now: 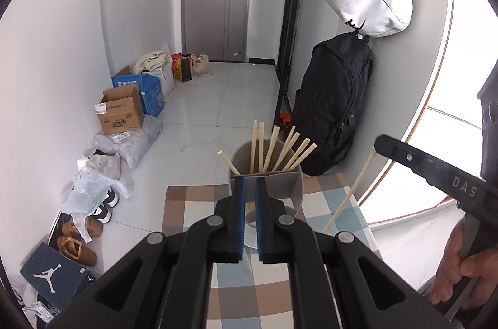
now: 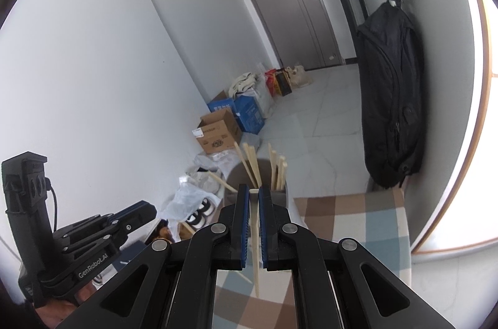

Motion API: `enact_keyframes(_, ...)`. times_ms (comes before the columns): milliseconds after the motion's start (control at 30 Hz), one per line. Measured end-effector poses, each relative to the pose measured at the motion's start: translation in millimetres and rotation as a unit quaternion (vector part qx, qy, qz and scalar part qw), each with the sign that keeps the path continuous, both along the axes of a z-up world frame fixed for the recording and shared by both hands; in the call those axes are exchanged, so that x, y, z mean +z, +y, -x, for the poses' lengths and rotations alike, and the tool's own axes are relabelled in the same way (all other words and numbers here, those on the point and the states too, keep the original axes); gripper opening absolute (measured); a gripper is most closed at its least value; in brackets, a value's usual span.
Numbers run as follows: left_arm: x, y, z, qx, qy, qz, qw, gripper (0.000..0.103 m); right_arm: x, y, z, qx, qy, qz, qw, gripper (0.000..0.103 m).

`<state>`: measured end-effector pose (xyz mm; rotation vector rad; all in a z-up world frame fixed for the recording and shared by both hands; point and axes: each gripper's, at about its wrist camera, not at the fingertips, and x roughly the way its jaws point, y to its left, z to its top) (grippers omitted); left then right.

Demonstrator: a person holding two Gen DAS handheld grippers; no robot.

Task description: Organize utensils

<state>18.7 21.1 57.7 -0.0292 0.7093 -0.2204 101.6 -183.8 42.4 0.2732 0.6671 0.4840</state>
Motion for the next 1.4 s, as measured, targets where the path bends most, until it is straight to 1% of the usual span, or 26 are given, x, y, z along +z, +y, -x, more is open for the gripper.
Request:
enact_keyframes(67, 1, 4, -3, -0.005, 0.005, 0.015, 0.9999, 0.002, 8, 3, -4, 0.003, -0.007, 0.004, 1.000, 0.005)
enact_keyframes(133, 1, 11, -5, -0.025, 0.012, 0.040, 0.9988, 0.002, 11, 5, -6, 0.006, -0.010, 0.005, 1.000, 0.005)
enact_keyframes(200, 2, 25, -3, -0.029, 0.009, 0.068, 0.9972, 0.002, 10, 5, -7, 0.008, -0.007, 0.002, 1.000, 0.005)
enact_keyframes(267, 0, 35, 1, -0.025, 0.014, 0.068, 0.9973, 0.002, 6, 4, -6, 0.011, -0.006, 0.002, 1.000, 0.005)
enact_keyframes(367, -17, 51, 4, -0.005, 0.028, 0.051, 0.9983, 0.002, -3, 2, -4, 0.017, 0.005, 0.000, 1.000, 0.005)
enact_keyframes(400, -27, 57, 1, 0.008, 0.040, 0.046, 0.9981, 0.006, -8, 1, -3, 0.017, 0.009, 0.002, 1.000, 0.005)
enact_keyframes(433, -36, 62, -3, 0.018, 0.055, 0.043, 0.9974, 0.016, -13, 0, -3, 0.018, 0.015, 0.004, 1.000, 0.005)
enact_keyframes(467, -50, 69, -9, 0.038, 0.075, 0.039, 0.9957, 0.022, -15, -2, -2, 0.017, 0.018, 0.004, 1.000, 0.005)
enact_keyframes(533, -75, 77, -22, 0.065, 0.109, 0.047, 0.9909, 0.044, -22, -6, -1, 0.014, 0.024, 0.000, 1.000, 0.005)
enact_keyframes(567, -90, 80, -33, 0.070, 0.129, 0.054, 0.9876, 0.047, -24, -8, -1, 0.015, 0.027, -0.001, 1.000, 0.005)
enact_keyframes(667, -129, 79, -70, 0.079, 0.185, 0.081, 0.9762, 0.048, -30, -14, 2, 0.013, 0.031, 0.003, 0.999, 0.005)
enact_keyframes(700, -140, 79, -84, 0.083, 0.200, 0.084, 0.9726, 0.048, -32, -16, 3, 0.011, 0.034, 0.003, 0.999, 0.005)
enact_keyframes(733, -151, 78, -97, 0.092, 0.212, 0.083, 0.9694, 0.048, -34, -19, 4, 0.009, 0.037, 0.003, 0.999, 0.005)
enact_keyframes(767, -162, 79, -111, 0.096, 0.222, 0.094, 0.9657, 0.048, -36, -20, 4, 0.008, 0.041, 0.003, 0.999, 0.005)
enact_keyframes(800, -176, 79, -126, 0.100, 0.241, 0.109, 0.9592, 0.048, -39, -22, 5, 0.007, 0.046, 0.002, 0.999, 0.005)
enact_keyframes(867, -195, 84, -143, 0.117, 0.260, 0.126, 0.9501, 0.048, -44, -26, 6, 0.001, 0.056, -0.006, 0.998, 0.005)
enact_keyframes(933, -207, 81, -160, 0.128, 0.270, 0.129, 0.9458, 0.048, -50, -30, 8, -0.002, 0.065, -0.012, 0.998, 0.005)
enact_keyframes(1033, -213, 71, -178, 0.117, 0.276, 0.124, 0.9459, 0.048, -55, -33, 12, -0.006, 0.074, -0.020, 0.997, 0.005)
enact_keyframes(1100, -219, 70, -184, 0.117, 0.285, 0.117, 0.9441, 0.048, -59, -38, 15, -0.011, 0.082, -0.026, 0.996, 0.005)
enact_keyframes(1200, -230, 68, -189, 0.114, 0.297, 0.116, 0.9408, 0.048, -62, -43, 16, -0.017, 0.092, -0.037, 0.995, 0.005)
enact_keyframes(1233, -231, 68, -187, 0.116, 0.295, 0.111, 0.9419, 0.048, -63, -44, 16, -0.018, 0.094, -0.039, 0.995, 0.005)
enact_keyframes(1267, -226, 69, -184, 0.117, 0.284, 0.109, 0.9454, 0.048, -63, -45, 17, -0.019, 0.095, -0.039, 0.995, 0.005)
enact_keyframes(1300, -227, 68, -186, 0.116, 0.287, 0.105, 0.9449, 0.048, -64, -46, 18, -0.019, 0.095, -0.039, 0.995, 0.005)
enact_keyframes(1333, -225, 68, -185, 0.117, 0.280, 0.101, 0.9476, 0.049, -64, -46, 18, -0.019, 0.095, -0.039, 0.995, 0.005)
enact_keyframes(1367, -225, 66, -186, 0.118, 0.281, 0.098, 0.9473, 0.049, -64, -46, 19, -0.018, 0.095, -0.039, 0.995, 0.005)
enact_keyframes(1400, -223, 66, -185, 0.118, 0.277, 0.092, 0.9493, 0.049, -64, -46, 19, -0.018, 0.095, -0.040, 0.995, 0.005)
